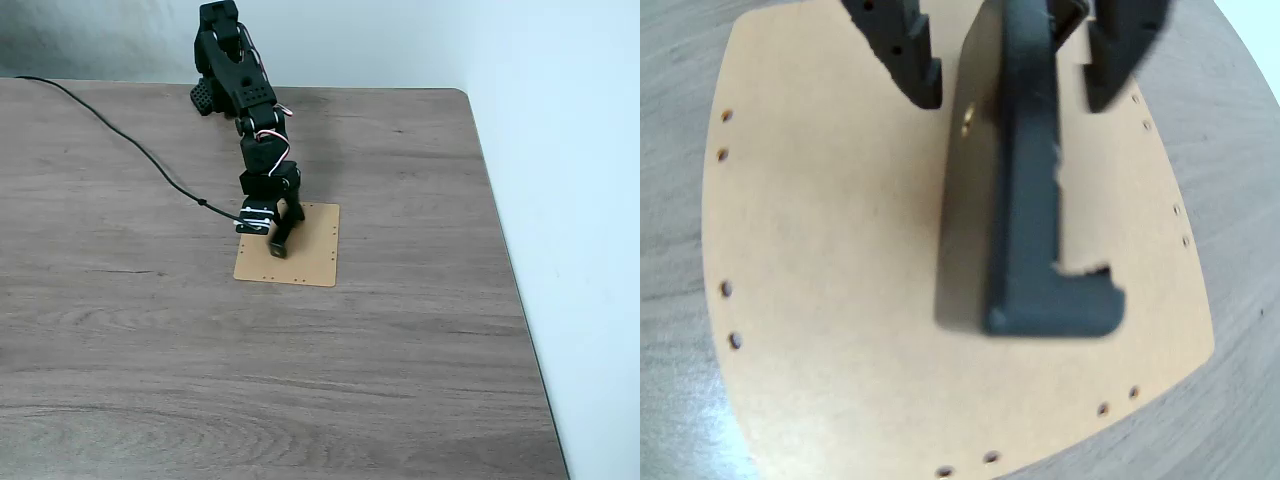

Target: Grasp a black block and then place it on the board.

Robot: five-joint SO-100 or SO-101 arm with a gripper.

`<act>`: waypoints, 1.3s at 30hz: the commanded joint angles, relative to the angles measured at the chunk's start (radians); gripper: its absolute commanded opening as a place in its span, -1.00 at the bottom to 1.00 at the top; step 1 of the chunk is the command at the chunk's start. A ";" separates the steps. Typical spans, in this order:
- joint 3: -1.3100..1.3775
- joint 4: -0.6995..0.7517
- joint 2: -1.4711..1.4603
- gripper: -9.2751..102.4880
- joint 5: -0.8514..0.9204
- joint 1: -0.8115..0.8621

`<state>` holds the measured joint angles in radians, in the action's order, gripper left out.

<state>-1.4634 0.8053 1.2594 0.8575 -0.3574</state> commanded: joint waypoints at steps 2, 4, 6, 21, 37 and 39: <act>-0.003 -0.014 0.026 -0.40 -0.003 -0.002; 0.002 -0.015 0.032 -0.39 -0.009 0.000; 0.009 -0.017 0.044 -0.38 -0.009 0.003; 0.051 -0.023 0.242 -0.41 -0.008 0.040; -0.460 -0.091 0.802 -0.83 -0.480 0.212; -0.522 -0.038 0.874 -0.83 -0.577 0.229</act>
<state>-1.9313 0.7225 2.0264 0.3574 -0.1396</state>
